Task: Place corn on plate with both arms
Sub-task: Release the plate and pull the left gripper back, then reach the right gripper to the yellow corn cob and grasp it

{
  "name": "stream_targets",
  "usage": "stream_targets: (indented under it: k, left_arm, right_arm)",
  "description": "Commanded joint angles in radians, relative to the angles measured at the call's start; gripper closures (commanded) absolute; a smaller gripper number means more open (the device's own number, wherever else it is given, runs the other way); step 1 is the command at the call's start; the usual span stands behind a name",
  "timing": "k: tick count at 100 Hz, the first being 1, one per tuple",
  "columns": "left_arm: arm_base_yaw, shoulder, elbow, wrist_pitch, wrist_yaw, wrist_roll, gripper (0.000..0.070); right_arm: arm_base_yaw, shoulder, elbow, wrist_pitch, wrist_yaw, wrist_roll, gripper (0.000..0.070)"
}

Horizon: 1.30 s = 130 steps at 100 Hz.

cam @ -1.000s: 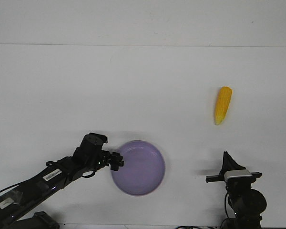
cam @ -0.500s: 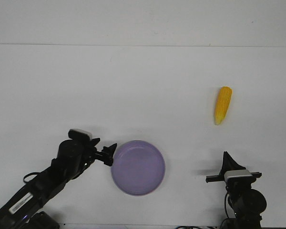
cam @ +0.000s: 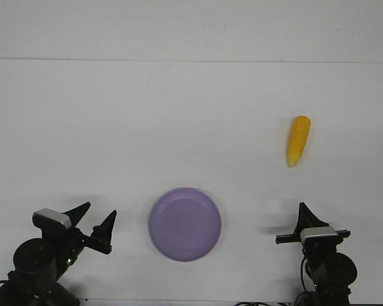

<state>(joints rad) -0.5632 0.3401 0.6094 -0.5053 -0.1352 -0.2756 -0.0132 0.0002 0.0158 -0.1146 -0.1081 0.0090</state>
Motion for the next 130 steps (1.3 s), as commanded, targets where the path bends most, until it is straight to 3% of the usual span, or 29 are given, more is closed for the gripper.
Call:
stream_targets:
  k: [1,5,13,30,41,49,52,57,60,63,68,84,110,130]
  left_arm:
    - [-0.005,-0.005,0.006,0.02,-0.003,0.011,0.0197]
    - [-0.005,-0.006,0.006,0.031,-0.003,0.013,0.0197]
    - [-0.005,-0.006,0.006,0.035,-0.004,0.021,0.0197]
    - [-0.005,-0.001,0.005,0.035,-0.003,0.029,0.0197]
    - [-0.005,-0.001,0.004,0.034,-0.003,0.029,0.0197]
    - [-0.005,-0.001,0.004,0.035,-0.003,0.029,0.0197]
    - [-0.005,-0.001,0.004,0.035,-0.003,0.029,0.0197]
    - [-0.005,-0.001,0.004,0.035,-0.003,0.029,0.0197]
    - [-0.005,-0.001,0.004,0.035,-0.002,0.029,0.0197]
    - [-0.005,-0.001,0.004,0.035,-0.003,0.029,0.0197]
    - [-0.005,-0.001,0.004,0.035,-0.003,0.029,0.0197]
    - [-0.005,-0.001,0.004,0.035,-0.003,0.029,0.0197]
    - [-0.005,-0.001,0.004,0.035,-0.003,0.029,0.0197]
    - [-0.005,-0.001,0.004,0.034,-0.003,0.029,0.0197]
  right_arm:
    - [0.001,0.001,-0.003,0.008,-0.009,0.193,0.0689]
    - [0.001,0.001,-0.003,0.01,-0.008,0.259,0.0689]
    - [0.001,0.001,-0.003,0.018,-0.008,0.267,0.0689]
    - [0.001,0.002,0.052,0.056,0.001,0.397,0.0696]
    - [0.001,0.069,0.198,0.031,0.091,0.392,0.0698]
    - [0.001,0.182,0.339,-0.017,0.14,0.335,0.0681]
    - [0.001,0.229,0.383,-0.029,0.138,0.31,0.0641]
    - [0.001,0.331,0.47,-0.056,0.135,0.273,0.0459]
    - [0.001,0.406,0.529,-0.083,0.135,0.256,0.0294]
    - [0.001,0.473,0.579,-0.108,0.134,0.247,0.0173]
    - [0.001,0.586,0.66,-0.16,0.134,0.234,0.0087]
    - [-0.001,0.955,0.886,-0.298,0.137,0.177,0.0085]
    - [-0.037,1.51,1.228,-0.431,0.135,0.176,0.0087]
    - [-0.053,1.81,1.435,-0.499,0.135,0.18,0.0096]
